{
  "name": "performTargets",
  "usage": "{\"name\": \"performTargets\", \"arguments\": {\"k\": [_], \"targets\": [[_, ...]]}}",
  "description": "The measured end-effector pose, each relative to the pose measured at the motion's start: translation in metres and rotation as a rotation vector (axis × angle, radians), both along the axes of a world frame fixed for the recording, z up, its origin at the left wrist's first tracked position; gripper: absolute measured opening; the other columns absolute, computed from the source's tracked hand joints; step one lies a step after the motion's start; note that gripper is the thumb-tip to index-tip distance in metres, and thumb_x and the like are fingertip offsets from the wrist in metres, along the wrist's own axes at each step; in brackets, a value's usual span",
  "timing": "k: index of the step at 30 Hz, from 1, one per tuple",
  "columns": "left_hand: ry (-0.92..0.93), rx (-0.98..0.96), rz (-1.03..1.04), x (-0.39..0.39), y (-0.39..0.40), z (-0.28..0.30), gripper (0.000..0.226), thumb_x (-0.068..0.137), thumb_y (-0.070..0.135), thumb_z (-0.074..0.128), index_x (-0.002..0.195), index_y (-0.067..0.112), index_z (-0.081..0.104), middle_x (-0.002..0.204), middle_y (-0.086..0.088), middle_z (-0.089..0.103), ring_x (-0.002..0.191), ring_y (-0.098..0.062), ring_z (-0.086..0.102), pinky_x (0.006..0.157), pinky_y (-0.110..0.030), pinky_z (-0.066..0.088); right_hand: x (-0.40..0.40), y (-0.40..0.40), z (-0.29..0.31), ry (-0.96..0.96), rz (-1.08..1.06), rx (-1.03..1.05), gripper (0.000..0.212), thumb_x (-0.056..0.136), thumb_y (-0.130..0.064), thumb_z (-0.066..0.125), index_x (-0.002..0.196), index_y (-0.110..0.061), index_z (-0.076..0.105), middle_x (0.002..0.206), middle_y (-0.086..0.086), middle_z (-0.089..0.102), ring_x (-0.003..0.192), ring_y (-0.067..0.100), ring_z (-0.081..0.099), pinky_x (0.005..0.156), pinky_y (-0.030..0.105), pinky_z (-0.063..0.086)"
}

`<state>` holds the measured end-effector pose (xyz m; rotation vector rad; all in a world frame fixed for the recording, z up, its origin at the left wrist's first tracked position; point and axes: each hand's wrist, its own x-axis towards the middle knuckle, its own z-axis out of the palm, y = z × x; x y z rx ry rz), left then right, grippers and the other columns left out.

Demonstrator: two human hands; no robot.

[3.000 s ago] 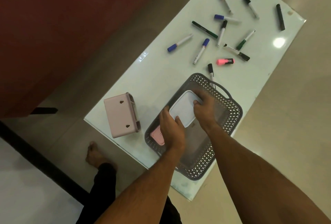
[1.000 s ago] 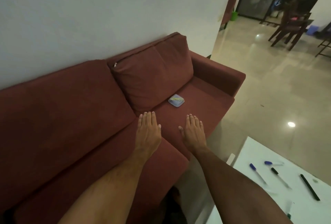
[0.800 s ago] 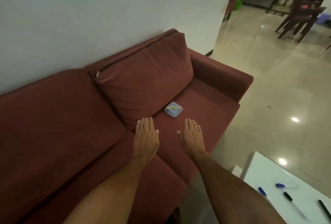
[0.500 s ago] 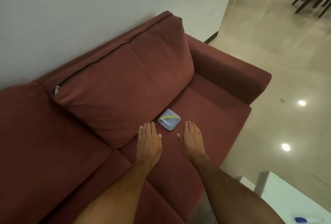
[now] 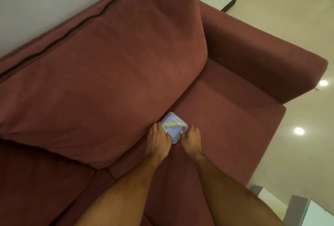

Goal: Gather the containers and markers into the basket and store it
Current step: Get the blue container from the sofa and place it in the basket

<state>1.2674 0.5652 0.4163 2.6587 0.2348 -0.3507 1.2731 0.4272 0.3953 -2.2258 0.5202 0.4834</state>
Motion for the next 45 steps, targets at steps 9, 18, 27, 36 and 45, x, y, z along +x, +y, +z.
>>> {"name": "performTargets", "arguments": {"k": [9, 18, 27, 36, 45], "targets": [[0.271, -0.244, 0.290, 0.031, -0.012, -0.019, 0.080, 0.097, 0.036, 0.061, 0.159, 0.002, 0.022, 0.160, -0.018, 0.031, 0.150, -0.034, 0.027, 0.123, -0.041, 0.023, -0.001, 0.017, -0.015, -0.020, -0.103, 0.167, 0.053, 0.102, -0.022, 0.059, 0.147, -0.006, 0.036, 0.142, 0.016, 0.037, 0.126, 0.035, 0.051, 0.108, 0.046, 0.047], [0.207, -0.393, 0.512, -0.036, 0.013, 0.027, 0.065, 0.099, 0.043, 0.055, 0.149, 0.004, 0.042, 0.152, -0.024, 0.036, 0.141, -0.039, 0.035, 0.119, -0.048, 0.032, -0.070, 0.038, 0.054, -0.218, -0.150, 0.231, 0.040, 0.103, -0.019, 0.056, 0.141, -0.008, 0.046, 0.139, 0.012, 0.049, 0.123, 0.021, 0.049, 0.108, 0.034, 0.042], [-0.007, -0.885, 1.014, -0.144, 0.070, 0.123, 0.048, 0.105, 0.042, 0.048, 0.111, 0.000, 0.072, 0.118, -0.017, 0.067, 0.109, -0.037, 0.064, 0.095, -0.040, 0.051, -0.167, 0.093, 0.149, -0.426, -0.245, 0.442, 0.038, 0.106, -0.032, 0.051, 0.140, -0.014, 0.050, 0.132, 0.000, 0.054, 0.118, 0.013, 0.058, 0.103, 0.034, 0.051], [-0.122, -1.274, 0.972, -0.340, 0.171, 0.194, 0.042, 0.087, -0.014, 0.053, 0.127, -0.001, 0.059, 0.117, -0.019, 0.063, 0.105, -0.033, 0.062, 0.093, -0.045, 0.053, -0.343, 0.189, 0.203, -0.424, -0.217, 0.601, 0.034, 0.097, -0.009, 0.048, 0.129, -0.012, 0.059, 0.127, 0.006, 0.057, 0.111, 0.017, 0.062, 0.078, 0.014, 0.051], [-0.150, -1.104, 0.858, -0.516, 0.240, 0.213, 0.036, 0.091, -0.005, 0.058, 0.126, 0.000, 0.063, 0.120, -0.016, 0.066, 0.105, -0.024, 0.063, 0.087, -0.033, 0.051, -0.515, 0.250, 0.217, -0.459, -0.187, 0.663, 0.043, 0.096, 0.011, 0.038, 0.133, 0.001, 0.056, 0.127, 0.017, 0.062, 0.106, 0.018, 0.061, 0.077, 0.011, 0.054]]}}
